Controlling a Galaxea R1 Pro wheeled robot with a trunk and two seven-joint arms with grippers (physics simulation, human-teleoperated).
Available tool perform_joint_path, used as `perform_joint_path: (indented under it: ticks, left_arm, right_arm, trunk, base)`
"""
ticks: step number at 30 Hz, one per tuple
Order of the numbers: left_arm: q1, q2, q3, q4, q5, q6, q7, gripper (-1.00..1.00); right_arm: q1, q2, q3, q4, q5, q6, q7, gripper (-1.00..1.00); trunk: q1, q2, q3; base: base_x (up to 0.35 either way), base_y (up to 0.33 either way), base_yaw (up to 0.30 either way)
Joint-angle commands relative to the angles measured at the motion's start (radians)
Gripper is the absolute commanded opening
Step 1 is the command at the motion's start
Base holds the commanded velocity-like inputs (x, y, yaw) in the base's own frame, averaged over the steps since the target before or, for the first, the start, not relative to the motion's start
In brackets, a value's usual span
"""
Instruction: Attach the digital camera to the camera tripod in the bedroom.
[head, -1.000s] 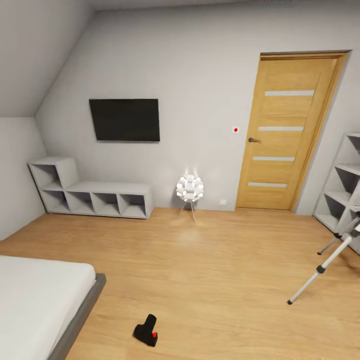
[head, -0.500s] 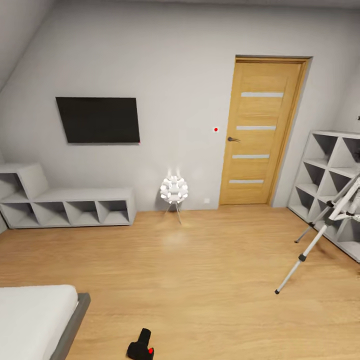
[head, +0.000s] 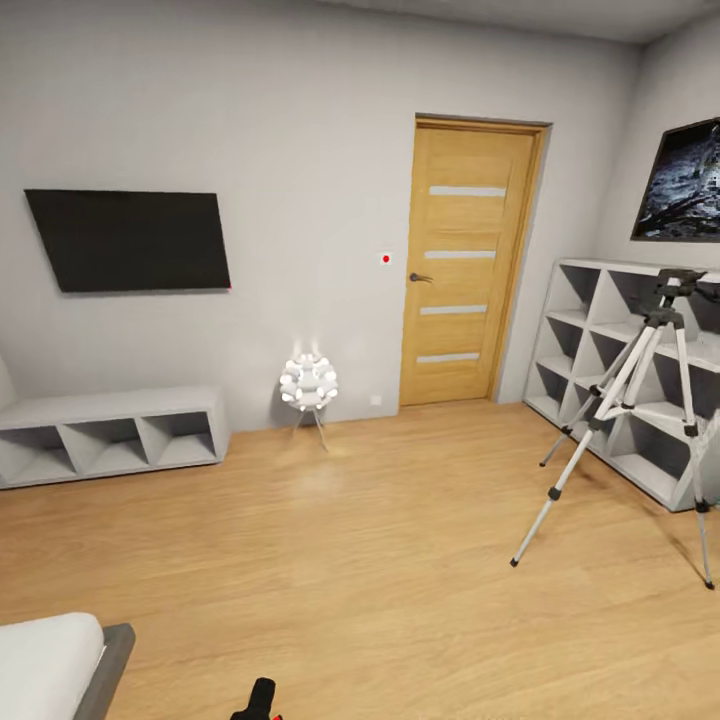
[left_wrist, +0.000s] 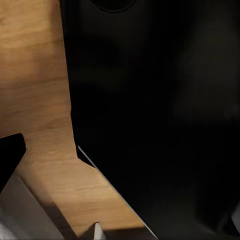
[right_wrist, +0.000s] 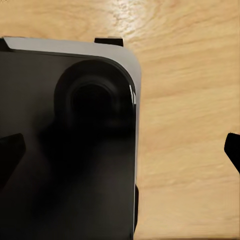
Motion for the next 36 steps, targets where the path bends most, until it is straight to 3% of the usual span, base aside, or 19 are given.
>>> perform_joint_path:
  ticks: [1, 7, 10, 18, 19, 24, 27, 29, 30, 36]
  left_arm:
    - [0.001, 0.001, 0.000, -0.003, 0.001, 0.005, 0.000, 1.00]
    - [0.001, 0.004, 0.000, -0.004, 0.001, 0.005, 0.001, 1.00]
    - [0.001, 0.030, 0.001, -0.084, 0.001, 0.010, 0.002, 1.00]
    - [0.001, 0.082, 0.004, -0.313, 0.004, 0.037, 0.005, 1.00]
    - [0.001, 0.090, 0.004, -0.375, 0.004, 0.067, 0.005, 1.00]
    - [0.001, 0.116, 0.007, -0.560, 0.005, 0.206, 0.004, 1.00]
    - [0.001, 0.136, 0.012, -0.726, 0.005, 0.337, 0.003, 1.00]
    - [0.000, 0.143, 0.019, -0.808, 0.006, 0.397, 0.003, 1.00]
    - [0.000, 0.147, 0.027, -0.885, 0.006, 0.450, 0.003, 1.00]
    - [-0.018, 0.154, 0.070, -1.113, 0.006, 0.624, -0.002, 1.00]
  right_arm:
    - [-0.001, 0.000, 0.000, 0.001, 0.001, -0.006, 0.001, 1.00]
    - [-0.001, 0.000, 0.001, 0.001, 0.002, -0.023, -0.001, 1.00]
    - [-0.001, 0.000, 0.007, -0.032, 0.007, -0.031, -0.006, 1.00]
    - [-0.001, -0.001, 0.013, -0.323, 0.010, -0.024, -0.023, 1.00]
    - [-0.001, -0.001, 0.013, -0.405, 0.010, -0.021, -0.026, 1.00]
    - [-0.001, -0.001, 0.012, -0.610, 0.009, 0.010, -0.030, 1.00]
    - [-0.001, -0.002, 0.011, -0.764, 0.008, 0.070, -0.031, 1.00]
    - [-0.002, -0.002, 0.010, -0.847, 0.007, 0.102, -0.030, 1.00]
    - [-0.003, -0.002, 0.011, -0.940, 0.006, 0.129, -0.029, 1.00]
    - [-0.004, -0.002, 0.009, -1.243, 0.002, 0.178, -0.025, 1.00]
  trunk:
    - [0.000, 0.000, -0.001]
    - [0.000, 0.000, -0.001]
    - [0.000, 0.000, -0.001]
    - [0.000, 0.000, -0.001]
    - [0.000, 0.000, -0.001]
    - [0.000, 0.000, -0.001]
    - [0.000, 0.000, -0.001]
    - [0.000, 0.000, -0.001]
    - [0.000, 0.000, -0.001]
    - [0.000, 0.000, -0.001]
  base:
    - [0.005, 0.009, -0.263]
    - [0.003, 0.005, -0.161]
    - [0.001, 0.001, -0.034]
    - [0.000, 0.000, -0.006]
    - [0.000, 0.000, -0.002]
    - [0.000, 0.000, 0.000]
    - [0.000, 0.000, 0.000]
    - [0.000, 0.000, 0.000]
    - [0.000, 0.000, 0.000]
    - [0.000, 0.000, 0.000]
